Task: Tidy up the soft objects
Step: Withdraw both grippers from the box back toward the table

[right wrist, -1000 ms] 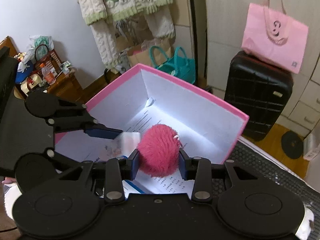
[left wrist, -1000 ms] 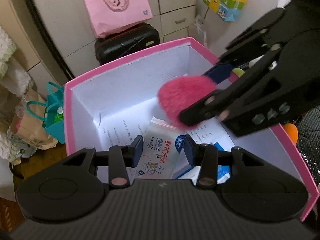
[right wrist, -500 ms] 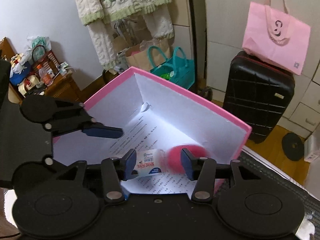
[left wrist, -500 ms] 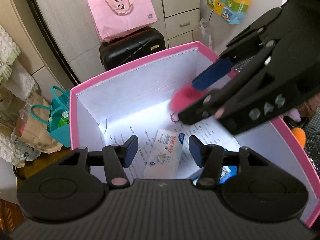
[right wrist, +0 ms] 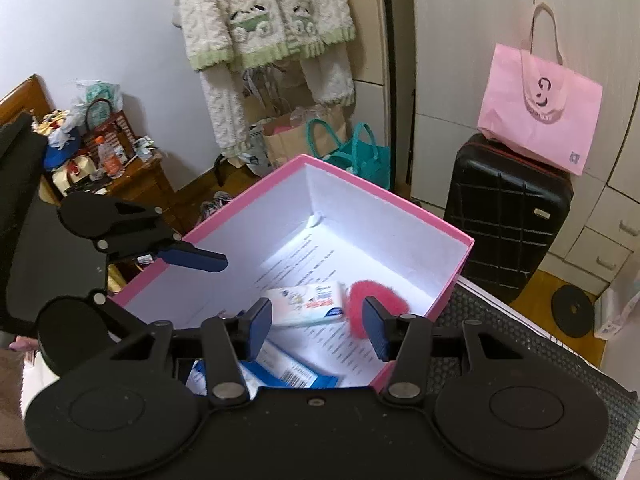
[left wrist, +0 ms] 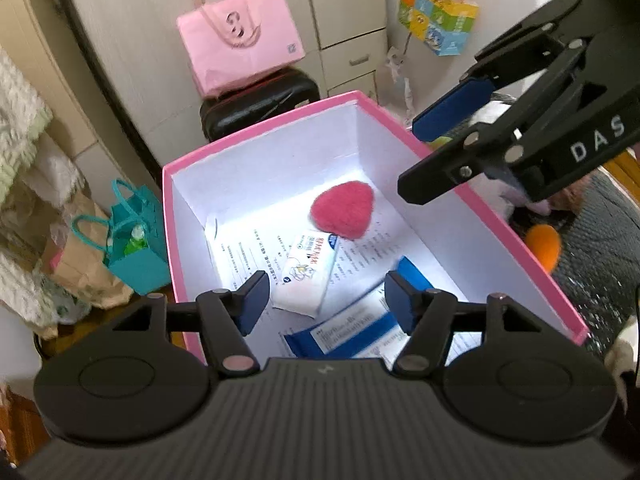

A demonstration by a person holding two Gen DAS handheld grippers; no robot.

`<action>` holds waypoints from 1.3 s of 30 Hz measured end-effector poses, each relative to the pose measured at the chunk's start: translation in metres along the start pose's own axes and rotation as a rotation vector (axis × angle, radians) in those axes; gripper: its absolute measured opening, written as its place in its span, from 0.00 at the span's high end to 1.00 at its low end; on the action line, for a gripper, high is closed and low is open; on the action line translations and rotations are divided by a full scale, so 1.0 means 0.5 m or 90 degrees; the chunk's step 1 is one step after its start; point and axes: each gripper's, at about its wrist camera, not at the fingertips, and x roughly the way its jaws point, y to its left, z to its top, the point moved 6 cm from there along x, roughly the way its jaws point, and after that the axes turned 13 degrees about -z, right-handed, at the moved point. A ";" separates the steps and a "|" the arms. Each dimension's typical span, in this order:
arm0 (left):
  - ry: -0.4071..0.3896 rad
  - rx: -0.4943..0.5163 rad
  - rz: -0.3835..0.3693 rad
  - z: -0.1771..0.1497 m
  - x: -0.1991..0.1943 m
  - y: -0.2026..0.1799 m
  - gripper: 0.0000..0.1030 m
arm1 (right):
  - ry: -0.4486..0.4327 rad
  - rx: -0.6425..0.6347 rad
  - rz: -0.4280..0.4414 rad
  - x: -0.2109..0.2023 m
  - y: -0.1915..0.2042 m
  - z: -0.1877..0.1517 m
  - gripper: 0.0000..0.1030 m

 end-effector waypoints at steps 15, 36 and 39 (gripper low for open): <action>-0.094 0.044 0.009 -0.010 -0.165 -0.129 0.30 | -0.071 0.002 -0.017 -0.222 -0.022 -0.092 0.45; -0.114 0.049 -0.132 -0.006 -0.124 -0.332 0.24 | -0.110 0.012 -0.118 -0.367 -0.092 -0.329 0.41; -0.128 0.044 -0.130 -0.003 -0.100 -0.352 0.24 | -0.104 0.022 -0.111 -0.363 -0.102 -0.356 0.41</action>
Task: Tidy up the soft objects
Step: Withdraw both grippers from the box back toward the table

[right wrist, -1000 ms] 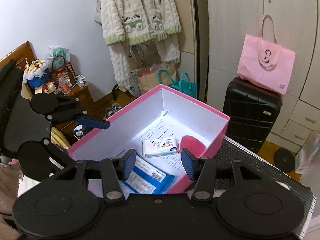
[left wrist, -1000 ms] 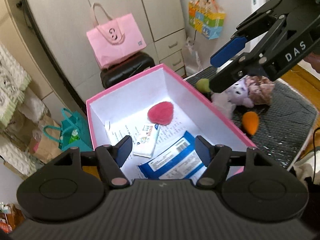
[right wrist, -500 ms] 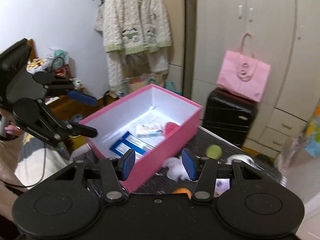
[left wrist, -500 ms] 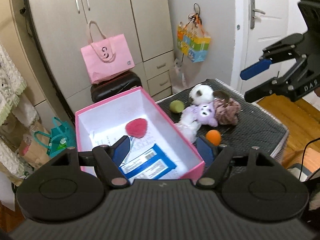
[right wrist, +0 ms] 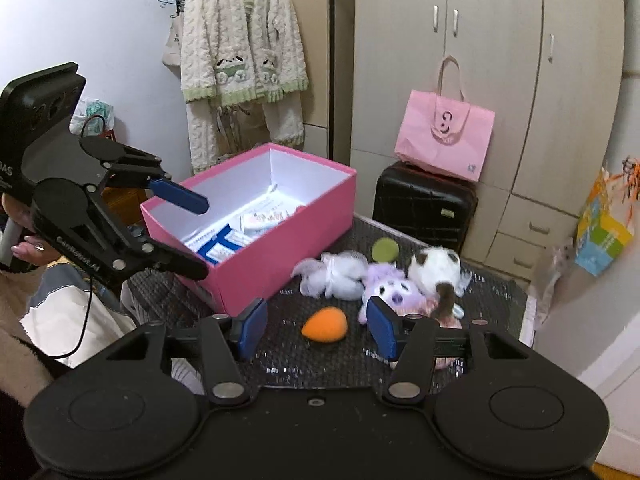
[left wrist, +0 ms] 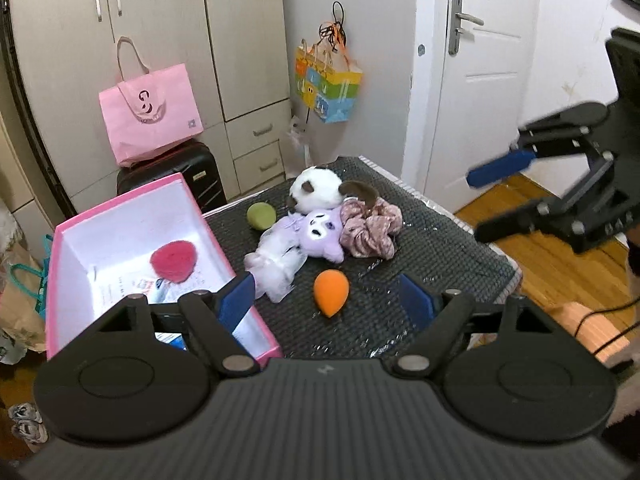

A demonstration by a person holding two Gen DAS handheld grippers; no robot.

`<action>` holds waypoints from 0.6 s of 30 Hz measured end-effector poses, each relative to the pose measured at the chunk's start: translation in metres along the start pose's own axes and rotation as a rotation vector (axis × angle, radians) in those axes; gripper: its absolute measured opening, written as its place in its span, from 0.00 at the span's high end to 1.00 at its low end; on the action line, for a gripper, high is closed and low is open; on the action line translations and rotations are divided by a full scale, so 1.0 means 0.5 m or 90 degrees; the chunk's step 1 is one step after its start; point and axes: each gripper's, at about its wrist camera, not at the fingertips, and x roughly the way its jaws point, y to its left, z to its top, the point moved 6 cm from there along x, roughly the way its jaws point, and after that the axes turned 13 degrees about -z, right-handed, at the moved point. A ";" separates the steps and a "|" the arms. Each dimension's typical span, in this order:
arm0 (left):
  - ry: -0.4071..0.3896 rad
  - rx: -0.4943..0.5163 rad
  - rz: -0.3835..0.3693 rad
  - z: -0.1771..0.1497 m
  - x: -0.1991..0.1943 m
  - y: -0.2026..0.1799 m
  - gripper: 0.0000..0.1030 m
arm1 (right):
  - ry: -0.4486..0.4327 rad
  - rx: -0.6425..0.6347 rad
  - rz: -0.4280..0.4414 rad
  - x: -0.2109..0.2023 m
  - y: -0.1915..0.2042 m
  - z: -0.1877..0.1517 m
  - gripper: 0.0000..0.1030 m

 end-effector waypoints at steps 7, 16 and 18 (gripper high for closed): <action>-0.017 0.029 -0.009 -0.005 0.062 -0.040 0.24 | 0.003 0.026 0.004 0.019 -0.027 -0.049 0.39; -0.059 -0.006 -0.004 -0.025 0.139 -0.020 0.24 | 0.018 0.039 -0.061 0.106 -0.084 -0.107 0.39; -0.067 0.010 0.016 -0.030 0.149 -0.028 0.24 | 0.024 0.060 -0.061 0.121 -0.096 -0.116 0.39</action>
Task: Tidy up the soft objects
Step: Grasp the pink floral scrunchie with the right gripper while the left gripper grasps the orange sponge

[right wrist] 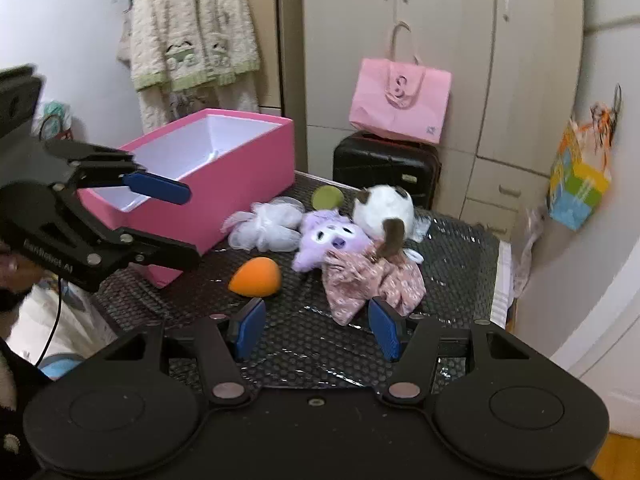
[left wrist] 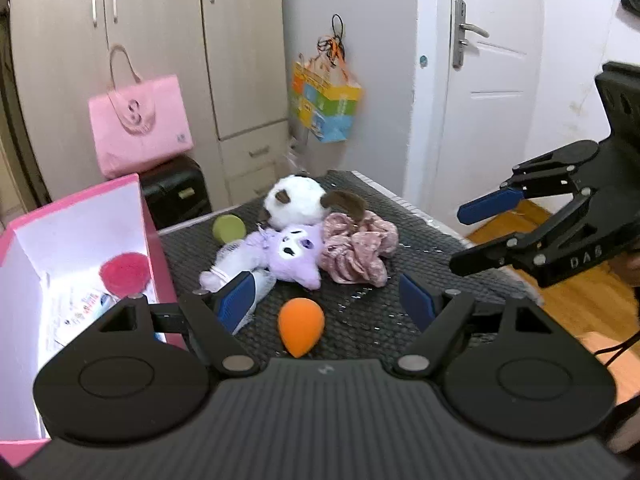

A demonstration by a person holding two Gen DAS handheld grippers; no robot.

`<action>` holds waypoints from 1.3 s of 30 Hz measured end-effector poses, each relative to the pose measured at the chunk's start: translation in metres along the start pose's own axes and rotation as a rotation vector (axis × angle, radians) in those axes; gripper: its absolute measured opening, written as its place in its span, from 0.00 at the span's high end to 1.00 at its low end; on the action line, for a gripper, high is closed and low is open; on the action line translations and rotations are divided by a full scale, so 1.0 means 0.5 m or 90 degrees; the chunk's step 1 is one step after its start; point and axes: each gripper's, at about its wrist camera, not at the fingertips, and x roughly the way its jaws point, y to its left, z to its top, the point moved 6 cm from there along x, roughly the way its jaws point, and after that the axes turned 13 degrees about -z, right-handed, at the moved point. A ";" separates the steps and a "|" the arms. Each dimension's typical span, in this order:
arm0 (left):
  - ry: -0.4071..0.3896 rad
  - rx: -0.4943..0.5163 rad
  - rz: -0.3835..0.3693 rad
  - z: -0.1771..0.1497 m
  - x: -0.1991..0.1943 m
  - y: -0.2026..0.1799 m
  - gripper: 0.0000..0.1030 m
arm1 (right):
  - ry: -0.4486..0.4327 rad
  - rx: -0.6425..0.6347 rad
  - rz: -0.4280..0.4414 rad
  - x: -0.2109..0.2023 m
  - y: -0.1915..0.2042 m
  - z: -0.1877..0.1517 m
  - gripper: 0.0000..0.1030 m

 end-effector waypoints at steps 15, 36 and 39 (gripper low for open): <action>0.012 -0.045 0.114 -0.017 0.103 -0.007 0.24 | -0.011 0.061 0.012 0.089 -0.033 -0.016 0.25; 0.052 -0.060 0.185 -0.091 0.208 0.047 0.16 | -0.075 0.002 -0.082 0.240 -0.033 0.000 0.10; 0.050 -0.057 0.183 -0.094 0.212 0.047 0.16 | -0.065 -0.017 -0.078 0.256 -0.024 -0.001 0.10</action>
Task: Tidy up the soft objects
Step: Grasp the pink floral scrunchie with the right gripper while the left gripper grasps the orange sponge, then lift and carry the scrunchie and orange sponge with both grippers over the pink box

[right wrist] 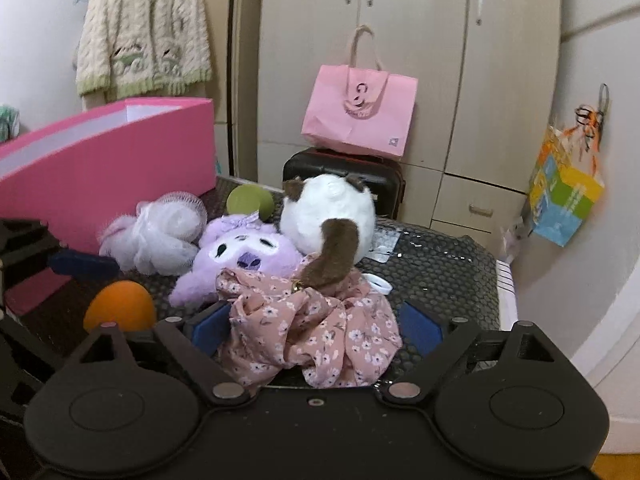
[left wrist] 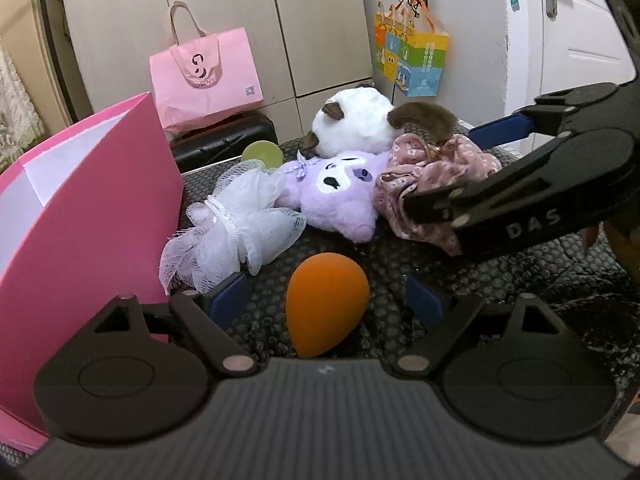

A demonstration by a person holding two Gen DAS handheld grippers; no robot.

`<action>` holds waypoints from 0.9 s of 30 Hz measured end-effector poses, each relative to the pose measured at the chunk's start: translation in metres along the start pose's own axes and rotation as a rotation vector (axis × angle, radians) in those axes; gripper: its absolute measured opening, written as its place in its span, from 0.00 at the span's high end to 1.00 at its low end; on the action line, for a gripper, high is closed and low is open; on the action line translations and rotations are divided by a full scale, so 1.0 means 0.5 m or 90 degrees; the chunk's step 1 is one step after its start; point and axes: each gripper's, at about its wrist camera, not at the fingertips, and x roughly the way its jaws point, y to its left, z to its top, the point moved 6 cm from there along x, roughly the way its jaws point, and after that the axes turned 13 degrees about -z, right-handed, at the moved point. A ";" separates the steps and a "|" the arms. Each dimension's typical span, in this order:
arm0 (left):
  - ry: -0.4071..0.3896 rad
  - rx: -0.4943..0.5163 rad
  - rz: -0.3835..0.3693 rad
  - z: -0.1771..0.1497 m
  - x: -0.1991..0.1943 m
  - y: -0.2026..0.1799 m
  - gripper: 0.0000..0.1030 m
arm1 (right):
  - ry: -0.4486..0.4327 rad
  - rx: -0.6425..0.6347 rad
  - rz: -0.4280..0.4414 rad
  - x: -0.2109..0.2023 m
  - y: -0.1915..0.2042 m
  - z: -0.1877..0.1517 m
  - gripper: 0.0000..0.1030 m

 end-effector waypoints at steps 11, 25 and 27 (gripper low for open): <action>0.015 0.033 -0.014 0.000 0.001 -0.023 0.51 | 0.033 0.045 0.030 0.010 -0.007 -0.011 0.10; -0.027 -0.024 -0.070 0.001 -0.035 -0.009 0.64 | 0.025 0.052 0.014 -0.024 -0.004 -0.036 0.76; -0.038 -0.016 -0.067 0.002 -0.045 -0.012 0.64 | 0.031 0.063 0.014 -0.032 -0.006 -0.044 0.76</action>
